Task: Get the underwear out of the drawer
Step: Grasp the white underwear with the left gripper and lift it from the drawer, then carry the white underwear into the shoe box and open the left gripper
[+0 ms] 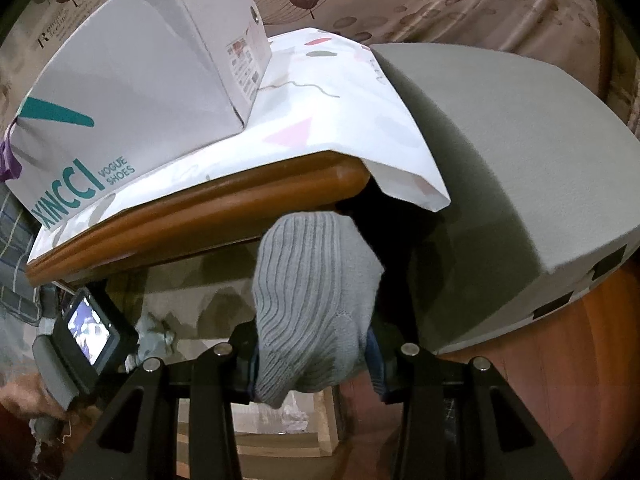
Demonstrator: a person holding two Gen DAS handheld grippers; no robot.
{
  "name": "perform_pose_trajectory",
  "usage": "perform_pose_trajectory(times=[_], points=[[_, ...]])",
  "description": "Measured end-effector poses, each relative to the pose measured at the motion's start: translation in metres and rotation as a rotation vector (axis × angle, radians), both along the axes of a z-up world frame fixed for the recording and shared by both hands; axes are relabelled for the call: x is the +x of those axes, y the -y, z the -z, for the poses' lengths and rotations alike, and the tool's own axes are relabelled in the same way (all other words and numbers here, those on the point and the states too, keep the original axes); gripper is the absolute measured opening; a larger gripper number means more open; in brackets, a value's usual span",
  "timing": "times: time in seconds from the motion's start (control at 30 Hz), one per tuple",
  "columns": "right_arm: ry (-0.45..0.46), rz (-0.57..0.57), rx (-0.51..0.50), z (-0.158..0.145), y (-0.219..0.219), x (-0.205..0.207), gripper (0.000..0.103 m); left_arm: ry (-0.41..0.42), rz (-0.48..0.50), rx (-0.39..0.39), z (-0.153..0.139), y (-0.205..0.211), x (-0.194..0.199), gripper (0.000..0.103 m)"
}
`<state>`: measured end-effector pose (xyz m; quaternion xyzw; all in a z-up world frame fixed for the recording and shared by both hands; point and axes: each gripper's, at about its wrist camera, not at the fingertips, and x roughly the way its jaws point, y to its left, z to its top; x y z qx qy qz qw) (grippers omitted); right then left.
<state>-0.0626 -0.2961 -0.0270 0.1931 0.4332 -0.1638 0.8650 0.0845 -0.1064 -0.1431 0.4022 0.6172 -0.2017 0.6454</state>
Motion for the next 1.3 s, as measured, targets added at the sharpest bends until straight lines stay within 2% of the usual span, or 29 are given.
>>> perform_pose_trajectory(times=[0.13,0.17,0.27,0.33,0.4,0.47,0.53,0.67,0.77,1.0,1.13,1.3], points=[[0.004,0.013,0.008,-0.001,0.005,-0.001,0.041,0.005,-0.085,-0.053,0.000,-0.009,0.019,0.048],[0.004,0.013,0.010,-0.001,0.005,-0.001,0.041,0.013,-0.099,-0.046,0.002,-0.011,0.022,0.052],[0.001,0.010,0.008,-0.001,0.004,0.000,0.042,0.009,-0.115,-0.030,0.010,-0.021,0.036,0.056],[0.001,0.008,0.013,-0.001,0.003,0.000,0.042,-0.006,-0.113,-0.012,0.018,-0.014,0.038,0.059],[-0.002,0.004,0.013,-0.001,0.003,0.001,0.042,-0.018,-0.117,0.015,0.025,-0.015,0.037,0.059],[-0.003,0.001,0.012,-0.001,0.002,0.003,0.042,-0.022,-0.115,0.030,0.025,-0.017,0.042,0.045],[-0.007,-0.002,0.014,0.000,0.001,0.003,0.042,-0.009,-0.111,0.025,0.029,-0.013,0.040,0.042],[-0.005,0.000,0.008,-0.001,0.001,0.003,0.042,0.045,-0.102,-0.013,0.009,-0.008,0.037,0.035],[-0.005,0.003,0.007,-0.001,0.001,0.002,0.042,0.089,-0.110,-0.055,-0.004,-0.004,0.036,0.034],[-0.012,-0.019,-0.007,0.001,-0.007,0.005,0.042,0.111,-0.125,-0.099,-0.021,-0.006,0.012,0.033],[-0.010,-0.028,-0.024,0.001,-0.012,0.005,0.042,0.108,-0.158,-0.135,-0.029,-0.024,0.001,0.033],[-0.002,-0.037,-0.034,-0.001,-0.015,0.004,0.042,0.163,-0.184,-0.172,-0.048,-0.046,-0.011,0.033]])
